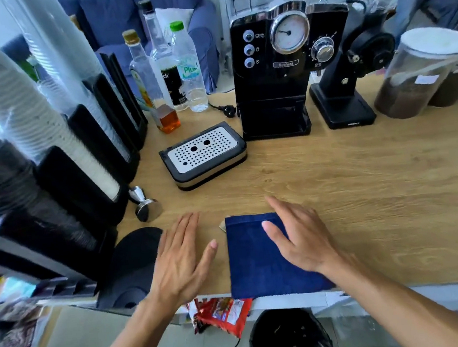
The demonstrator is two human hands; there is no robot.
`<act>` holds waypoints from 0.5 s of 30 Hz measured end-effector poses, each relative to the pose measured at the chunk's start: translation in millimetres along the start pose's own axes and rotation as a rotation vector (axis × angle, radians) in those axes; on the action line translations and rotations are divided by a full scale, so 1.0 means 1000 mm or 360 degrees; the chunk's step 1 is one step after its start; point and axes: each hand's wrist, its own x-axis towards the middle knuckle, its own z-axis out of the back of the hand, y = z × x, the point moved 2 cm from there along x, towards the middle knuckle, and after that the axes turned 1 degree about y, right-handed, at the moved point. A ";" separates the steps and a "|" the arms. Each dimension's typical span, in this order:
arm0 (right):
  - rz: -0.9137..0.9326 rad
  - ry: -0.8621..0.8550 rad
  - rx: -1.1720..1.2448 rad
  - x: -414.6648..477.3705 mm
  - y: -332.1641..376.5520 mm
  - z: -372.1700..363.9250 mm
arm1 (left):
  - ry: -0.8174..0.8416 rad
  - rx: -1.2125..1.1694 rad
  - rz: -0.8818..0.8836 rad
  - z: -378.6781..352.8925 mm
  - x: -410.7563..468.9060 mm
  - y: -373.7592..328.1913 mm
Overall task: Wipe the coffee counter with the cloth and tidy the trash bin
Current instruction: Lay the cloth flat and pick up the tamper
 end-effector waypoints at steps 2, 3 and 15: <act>0.0033 -0.0034 0.0073 0.017 0.011 -0.002 | -0.0060 0.0012 0.0133 0.007 -0.004 0.011; 0.0053 -0.0033 0.0118 0.026 0.018 -0.004 | -0.0095 0.0012 0.0201 0.010 -0.008 0.017; 0.0254 0.0131 0.0304 0.147 0.111 -0.065 | -0.0295 0.0254 0.0908 0.024 -0.052 0.053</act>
